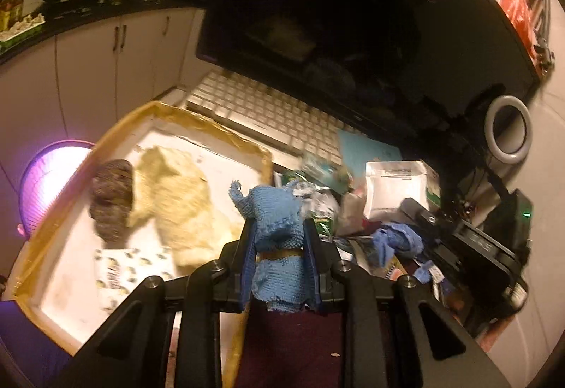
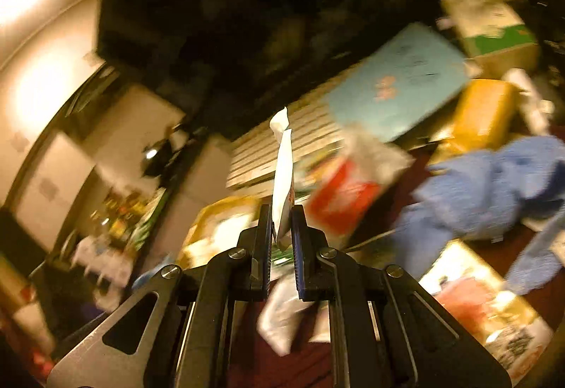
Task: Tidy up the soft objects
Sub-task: 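Place the blue cloth and white sachet into the tray with both grippers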
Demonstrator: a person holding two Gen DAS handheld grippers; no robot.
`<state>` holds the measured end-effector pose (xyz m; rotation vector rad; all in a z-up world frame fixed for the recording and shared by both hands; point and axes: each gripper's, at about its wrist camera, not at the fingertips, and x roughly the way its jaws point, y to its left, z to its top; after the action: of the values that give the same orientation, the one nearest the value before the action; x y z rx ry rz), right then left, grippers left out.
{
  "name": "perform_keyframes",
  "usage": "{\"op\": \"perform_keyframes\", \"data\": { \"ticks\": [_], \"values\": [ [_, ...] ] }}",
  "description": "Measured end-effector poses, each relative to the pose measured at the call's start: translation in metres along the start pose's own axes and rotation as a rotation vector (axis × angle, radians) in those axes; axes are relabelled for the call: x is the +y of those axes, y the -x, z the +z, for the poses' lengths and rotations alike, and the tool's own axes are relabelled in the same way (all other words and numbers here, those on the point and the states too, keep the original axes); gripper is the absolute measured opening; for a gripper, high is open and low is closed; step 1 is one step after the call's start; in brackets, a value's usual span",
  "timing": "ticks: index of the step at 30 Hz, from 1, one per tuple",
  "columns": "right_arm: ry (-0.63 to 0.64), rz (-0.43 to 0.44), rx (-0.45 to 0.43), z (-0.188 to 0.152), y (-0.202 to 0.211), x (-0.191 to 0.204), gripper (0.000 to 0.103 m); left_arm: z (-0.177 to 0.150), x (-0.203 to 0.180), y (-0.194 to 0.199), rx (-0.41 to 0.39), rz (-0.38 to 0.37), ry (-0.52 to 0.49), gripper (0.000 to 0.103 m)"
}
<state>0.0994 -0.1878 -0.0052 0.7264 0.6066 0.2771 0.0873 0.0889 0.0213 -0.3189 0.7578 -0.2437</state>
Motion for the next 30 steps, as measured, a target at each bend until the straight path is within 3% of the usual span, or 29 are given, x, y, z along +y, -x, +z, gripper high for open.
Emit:
{"op": "perform_keyframes", "data": {
  "ticks": [4,8,16,21,30],
  "values": [
    [0.076,0.077,0.085,-0.011,-0.021,0.035,0.01,0.004,0.016,0.008,-0.019,0.014,0.027,0.025],
    [0.129,0.071,0.172,-0.021,-0.055,0.061,0.01,0.01,0.032,0.013,-0.035,0.028,0.054,0.025],
    [0.173,-0.064,0.245,-0.026,-0.125,0.081,0.01,0.054,0.069,0.001,-0.074,0.105,0.057,0.025],
    [0.17,-0.094,0.284,-0.03,-0.145,0.076,0.01,0.078,0.092,-0.038,0.004,0.154,0.039,0.025],
    [0.149,-0.08,0.331,-0.039,-0.163,0.073,0.01,0.089,0.093,-0.086,0.126,0.203,-0.032,0.026]
  ]
}}
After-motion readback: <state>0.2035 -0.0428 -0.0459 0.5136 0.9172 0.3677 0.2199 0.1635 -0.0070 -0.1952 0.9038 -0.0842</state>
